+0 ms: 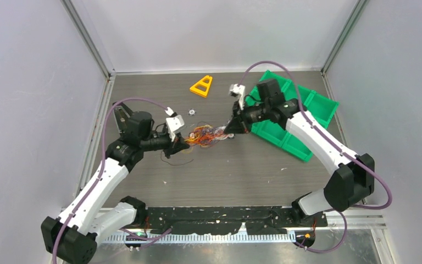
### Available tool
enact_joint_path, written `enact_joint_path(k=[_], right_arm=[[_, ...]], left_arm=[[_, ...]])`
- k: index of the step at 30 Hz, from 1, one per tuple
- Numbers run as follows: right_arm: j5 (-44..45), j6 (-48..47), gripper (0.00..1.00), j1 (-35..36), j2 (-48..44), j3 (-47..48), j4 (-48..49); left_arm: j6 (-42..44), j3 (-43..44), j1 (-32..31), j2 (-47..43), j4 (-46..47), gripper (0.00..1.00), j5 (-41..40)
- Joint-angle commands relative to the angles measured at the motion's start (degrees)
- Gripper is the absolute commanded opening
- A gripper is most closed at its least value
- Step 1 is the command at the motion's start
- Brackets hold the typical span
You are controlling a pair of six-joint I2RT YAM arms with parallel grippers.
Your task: Untangle the cables
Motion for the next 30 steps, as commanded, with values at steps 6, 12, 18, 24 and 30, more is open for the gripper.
enact_joint_path(k=[6,12,18,24,30], right_arm=[[6.8,-3.0,0.05,-7.7,-8.2,-0.1,0.1],[11.7,-5.6,0.05,-9.1,-8.7,1.6,-0.5],[15.3,-11.5,0.06,-20.0,-10.8,2.5,-4.8],[14.6,-12.7,0.05,-28.7,-13.2,5.0,-7.0],[11.9,-12.8,0.05,-39.0,-13.4,10.2,-8.7]], left_arm=[[9.0,-2.0,3.0,-7.9,-13.4,0.0,-7.6],[15.9,-1.6,6.1,-8.6,-23.5,0.0,-11.8],[33.3,-8.0,22.4,-14.6,-30.8,0.0,-13.9],[43.4,-7.9,34.9,-11.6,-34.4,0.0,-13.5],[55.0,-5.9,45.9,-6.9,-38.6,0.0,-11.7]])
